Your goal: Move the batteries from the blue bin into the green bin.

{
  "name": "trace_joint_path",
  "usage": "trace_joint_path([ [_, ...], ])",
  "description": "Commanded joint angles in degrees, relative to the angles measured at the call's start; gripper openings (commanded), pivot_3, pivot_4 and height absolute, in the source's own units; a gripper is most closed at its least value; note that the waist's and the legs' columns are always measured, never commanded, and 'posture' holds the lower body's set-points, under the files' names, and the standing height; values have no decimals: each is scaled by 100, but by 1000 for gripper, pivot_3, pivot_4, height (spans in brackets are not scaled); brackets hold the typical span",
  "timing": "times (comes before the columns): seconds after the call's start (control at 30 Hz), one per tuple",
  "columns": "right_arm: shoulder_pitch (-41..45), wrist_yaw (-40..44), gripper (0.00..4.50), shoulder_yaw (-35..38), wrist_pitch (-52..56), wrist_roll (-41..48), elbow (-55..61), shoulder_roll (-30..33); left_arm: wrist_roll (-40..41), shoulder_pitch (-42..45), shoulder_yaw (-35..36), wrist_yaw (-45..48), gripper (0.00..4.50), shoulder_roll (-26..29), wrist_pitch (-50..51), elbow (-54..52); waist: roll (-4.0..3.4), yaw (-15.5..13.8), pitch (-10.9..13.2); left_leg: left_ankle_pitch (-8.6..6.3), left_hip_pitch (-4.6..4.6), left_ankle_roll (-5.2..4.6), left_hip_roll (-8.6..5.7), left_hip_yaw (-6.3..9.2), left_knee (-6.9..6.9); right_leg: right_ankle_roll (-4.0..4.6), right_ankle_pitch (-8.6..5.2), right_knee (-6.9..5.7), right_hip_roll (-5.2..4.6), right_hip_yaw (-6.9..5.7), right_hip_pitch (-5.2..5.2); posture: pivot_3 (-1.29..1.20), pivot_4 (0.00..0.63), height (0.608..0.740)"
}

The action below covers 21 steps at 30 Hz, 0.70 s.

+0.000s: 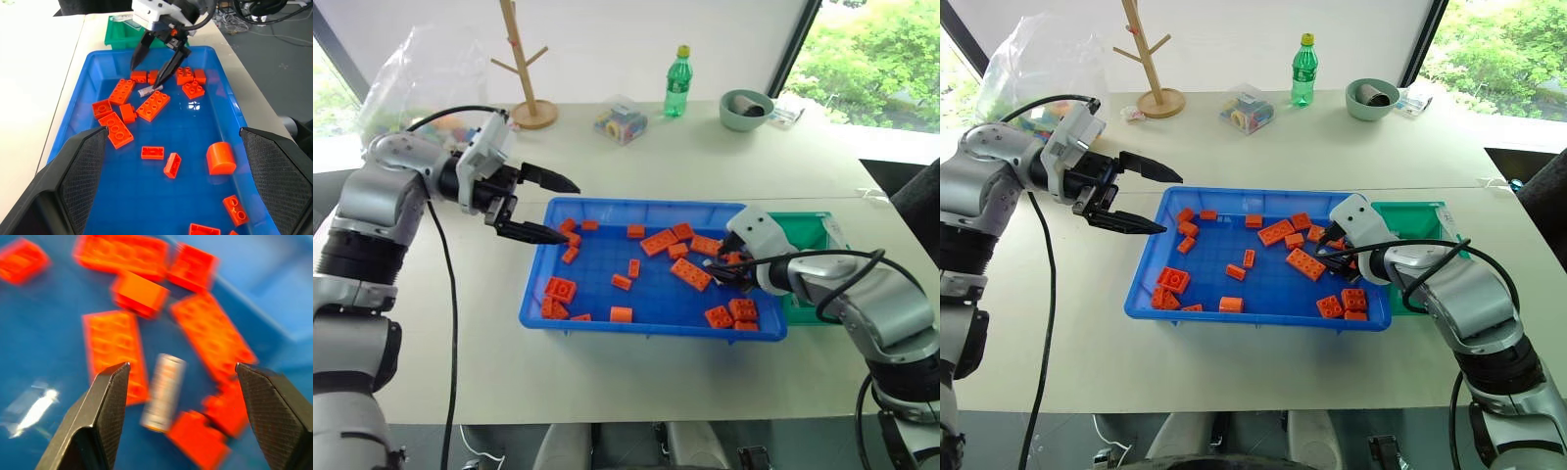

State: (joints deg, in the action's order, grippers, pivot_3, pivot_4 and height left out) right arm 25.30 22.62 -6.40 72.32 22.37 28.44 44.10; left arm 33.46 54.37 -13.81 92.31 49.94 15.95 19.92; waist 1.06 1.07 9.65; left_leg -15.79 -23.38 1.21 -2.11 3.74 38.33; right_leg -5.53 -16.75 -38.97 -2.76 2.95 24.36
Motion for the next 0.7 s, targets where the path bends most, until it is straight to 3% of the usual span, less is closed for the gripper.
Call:
trace_joint_path([
  [0.03, -76, -34, 3517, 11, -221, -198, -127, -16, 13, 14, 207, 19, 4500, 33, 16, -171, 0, 1, 0, 0, 0, 0, 1, 0, 0, 0, 0, 0, 1, 0, 0, 0, 150, 736],
  [0.13, -127, -24, 3517, -38, -298, -227, -179, -101, -10, 24, 222, 19, 4500, 21, 26, -166, 0, -12, 0, 0, 0, 0, 0, 0, 0, 0, 0, 0, 0, 0, -1, 0, 150, 736],
  [0.23, -171, -62, 2826, -180, -347, -297, -172, -208, -14, 38, 243, 19, 4500, 23, 58, -192, 1, -10, -1, 0, -1, 0, -1, 0, 1, 0, 0, 0, 0, 0, -1, 0, 150, 736],
  [0.37, -218, -71, 813, -284, -330, -337, -56, -322, -13, 50, 264, 19, 4500, 35, 97, -208, 1, -9, -1, 0, 0, 0, 0, 1, 1, 0, 0, 0, 1, 0, -1, 0, 150, 736],
  [0.43, -217, -51, 21, -280, -303, -336, 4, -342, -27, 53, 273, 19, 4500, 35, 106, -203, 1, -2, -1, 0, 0, 0, 0, 0, 1, 0, 0, 0, 0, 0, -2, 0, 150, 736],
  [0.7, -165, 16, 21, -24, -54, -311, 39, -302, -44, 37, 319, 19, 4500, 18, 133, -222, 1, -6, -1, 0, 1, 0, 0, 1, 2, 0, 0, 0, 0, 0, -3, 0, 150, 736],
])
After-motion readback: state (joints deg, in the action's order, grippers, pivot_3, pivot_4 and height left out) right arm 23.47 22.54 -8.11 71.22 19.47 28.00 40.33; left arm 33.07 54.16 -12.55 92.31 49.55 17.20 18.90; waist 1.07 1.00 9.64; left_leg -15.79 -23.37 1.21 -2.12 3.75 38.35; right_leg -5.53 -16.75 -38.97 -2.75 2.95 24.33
